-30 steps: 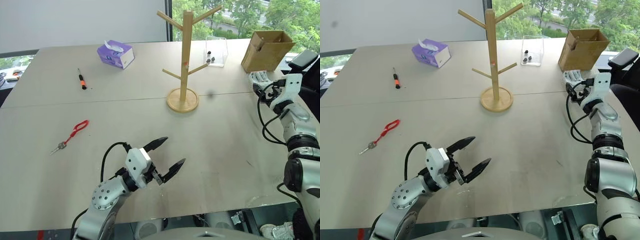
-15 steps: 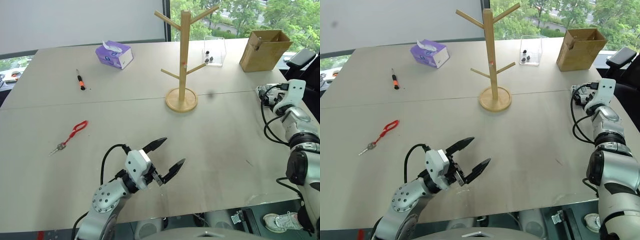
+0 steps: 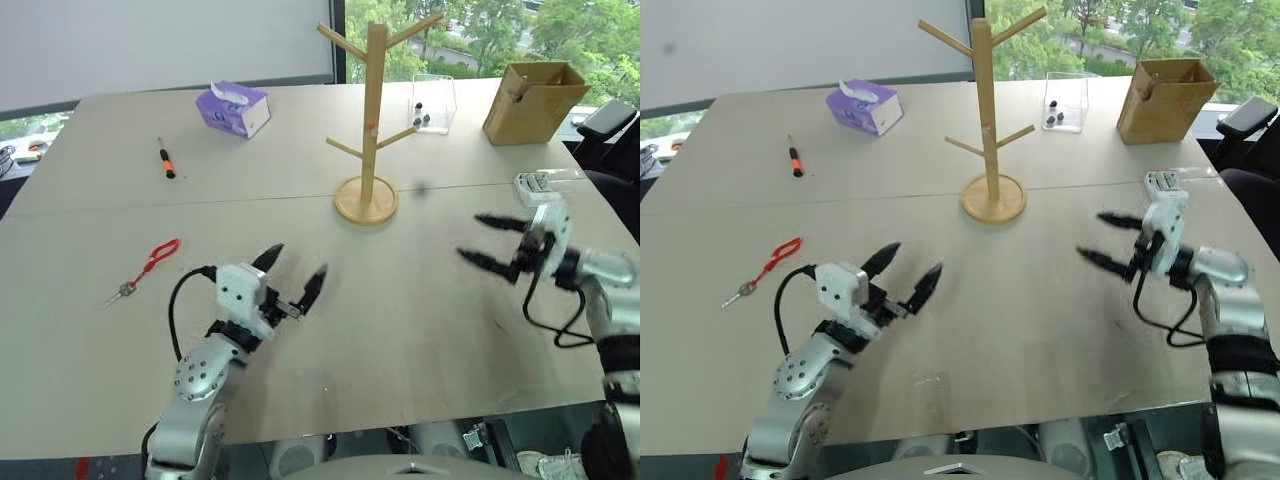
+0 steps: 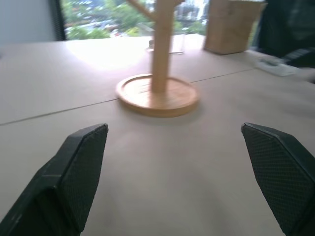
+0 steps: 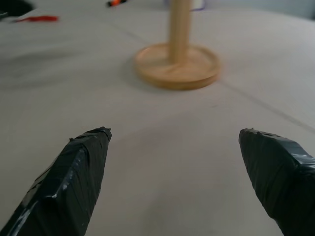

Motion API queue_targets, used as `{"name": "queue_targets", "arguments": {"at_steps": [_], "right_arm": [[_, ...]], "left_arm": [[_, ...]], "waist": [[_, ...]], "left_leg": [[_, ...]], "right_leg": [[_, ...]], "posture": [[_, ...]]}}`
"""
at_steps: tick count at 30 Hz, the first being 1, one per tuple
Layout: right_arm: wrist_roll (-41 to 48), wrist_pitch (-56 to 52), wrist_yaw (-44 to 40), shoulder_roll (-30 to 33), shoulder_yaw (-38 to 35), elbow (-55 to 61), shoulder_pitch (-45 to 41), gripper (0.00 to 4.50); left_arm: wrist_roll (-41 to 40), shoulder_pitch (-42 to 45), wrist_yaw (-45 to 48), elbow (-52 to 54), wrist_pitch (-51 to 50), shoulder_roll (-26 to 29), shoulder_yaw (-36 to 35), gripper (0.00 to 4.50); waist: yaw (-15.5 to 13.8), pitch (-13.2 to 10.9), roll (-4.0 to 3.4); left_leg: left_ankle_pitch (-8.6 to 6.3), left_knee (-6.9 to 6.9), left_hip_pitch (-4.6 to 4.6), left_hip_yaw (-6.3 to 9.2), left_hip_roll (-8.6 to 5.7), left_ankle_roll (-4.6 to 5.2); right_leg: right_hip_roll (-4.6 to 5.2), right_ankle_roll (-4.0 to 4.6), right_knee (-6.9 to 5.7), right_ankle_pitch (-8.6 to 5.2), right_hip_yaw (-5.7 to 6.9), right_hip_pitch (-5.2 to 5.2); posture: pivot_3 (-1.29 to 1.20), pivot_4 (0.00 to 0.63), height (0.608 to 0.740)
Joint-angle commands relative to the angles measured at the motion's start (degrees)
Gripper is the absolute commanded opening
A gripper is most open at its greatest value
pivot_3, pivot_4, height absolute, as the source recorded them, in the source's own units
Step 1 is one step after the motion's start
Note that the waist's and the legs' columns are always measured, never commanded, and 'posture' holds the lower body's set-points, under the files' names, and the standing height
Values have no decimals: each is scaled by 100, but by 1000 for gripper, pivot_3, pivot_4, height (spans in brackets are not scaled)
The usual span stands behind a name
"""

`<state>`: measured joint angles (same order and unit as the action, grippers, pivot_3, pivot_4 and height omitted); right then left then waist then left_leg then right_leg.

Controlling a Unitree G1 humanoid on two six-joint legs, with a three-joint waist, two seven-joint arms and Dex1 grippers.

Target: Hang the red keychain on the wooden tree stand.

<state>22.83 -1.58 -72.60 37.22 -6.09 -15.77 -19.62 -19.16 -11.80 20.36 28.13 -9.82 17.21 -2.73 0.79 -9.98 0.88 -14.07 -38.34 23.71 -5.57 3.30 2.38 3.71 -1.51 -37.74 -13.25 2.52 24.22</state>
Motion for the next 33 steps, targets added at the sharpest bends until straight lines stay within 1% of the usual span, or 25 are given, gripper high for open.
{"name": "queue_targets", "arguments": {"at_steps": [1, 3, 5, 7, 8, 9, 10, 13, 15, 18, 21, 27, 29, 33], "right_arm": [[177, -80, -305, 279, 83, 1075, 178, 4460], [217, -132, -315, 286, 146, 1332, 244, 4460], [259, -191, -298, 243, 200, 1468, 212, 4460], [427, -263, -374, 125, 284, 1591, 121, 4460], [473, -253, -420, 79, 331, 1627, 96, 4460], [497, -234, -456, 45, 363, 1653, 88, 4460], [499, -222, -465, 28, 384, 1668, 86, 4460], [584, -278, -462, -17, 440, 1806, 158, 4460], [625, -289, -435, -32, 438, 1901, 243, 4460], [641, -266, -362, -70, 425, 2003, 372, 4460], [618, -158, -261, -133, 420, 2130, 609, 4460], [551, -97, -47, -173, 422, 2297, 845, 4460], [551, -102, 40, -178, 404, 2350, 875, 4460], [537, -108, 182, -182, 391, 2404, 906, 4460]], "left_arm": [[-627, -116, -227, 346, -486, 205, -1035, 4500], [-982, -187, -119, 345, -704, 412, -1539, 4500], [-1176, -294, 190, 198, -782, 757, -1962, 4500], [-1375, -292, 885, -513, -754, 1460, -2656, 4500], [-1438, -245, 1210, -858, -769, 1799, -2884, 4500], [-1477, -192, 1418, -1111, -780, 2039, -3021, 4500], [-1499, -149, 1529, -1253, -787, 2166, -3066, 4500], [-1308, -2, 2065, -1907, -702, 2694, -3120, 4500], [-1211, 73, 2340, -2309, -657, 2914, -3134, 4500], [-1089, 164, 2662, -2801, -569, 3087, -3100, 4500], [-817, 361, 2919, -3599, -356, 3279, -2990, 4500], [-192, 815, 3193, -4822, 511, 3371, -2612, 4500], [24, 1027, 3250, -5203, 833, 3383, -2426, 4500], [232, 1599, 3316, -5944, 1154, 3376, -2160, 4500]], "waist": [[15, -2, 7], [18, -3, 10], [3, -4, 12], [-17, -4, 13], [-23, -5, 14], [-26, -6, 13], [-32, -7, 12], [-65, -6, 14], [-64, -7, 15], [-55, -6, 17], [-48, -6, 17], [-37, -7, 16], [-41, -6, 16], [-63, -4, 20]], "left_leg": [[0, 0, -3, 1, 1, 0], [0, 0, -5, 8, 3, -1], [0, 1, -4, 19, 3, -3], [0, 2, -1, 23, 2, -4], [0, 1, 0, 25, 0, -4], [1, 1, 2, 27, -1, -5], [1, 0, 2, 29, -1, -5], [0, 0, 6, 22, -7, -4], [-1, 0, 7, 15, -11, -2], [-2, 3, 7, 16, -8, -3], [-2, 7, 7, 20, -5, -4], [-2, 5, 7, 20, -3, -5], [-2, 5, 7, 21, -4, -5], [-2, 5, 10, 27, -4, -5]], "right_leg": [[-1, -6, 0, -3, 1, 0], [-10, -5, -2, -5, 3, 0], [-14, -3, -4, -7, 9, 1], [-12, 18, -1, -19, 13, 1], [-11, 21, -2, -18, 16, 1], [-11, 22, -2, -18, 21, 2], [-11, 22, -1, -19, 25, 2], [10, 22, 9, -19, 26, 0], [23, 37, 11, -9, 26, 1], [22, 41, 11, -7, 32, 1], [21, 41, 8, -7, 38, 2], [27, 41, 7, -8, 43, 2], [32, 42, 7, -7, 43, 2], [36, 43, 6, -7, 49, 2]], "posture": [[0, 150, 740], [0, 150, 740], [0, 150, 740], [0, 150, 740], [0, 150, 740], [0, 150, 740], [0, 150, 740], [0, 150, 740], [0, 150, 740], [0, 150, 740], [0, 150, 740], [0, 150, 740], [0, 150, 740], [0, 150, 740]]}}
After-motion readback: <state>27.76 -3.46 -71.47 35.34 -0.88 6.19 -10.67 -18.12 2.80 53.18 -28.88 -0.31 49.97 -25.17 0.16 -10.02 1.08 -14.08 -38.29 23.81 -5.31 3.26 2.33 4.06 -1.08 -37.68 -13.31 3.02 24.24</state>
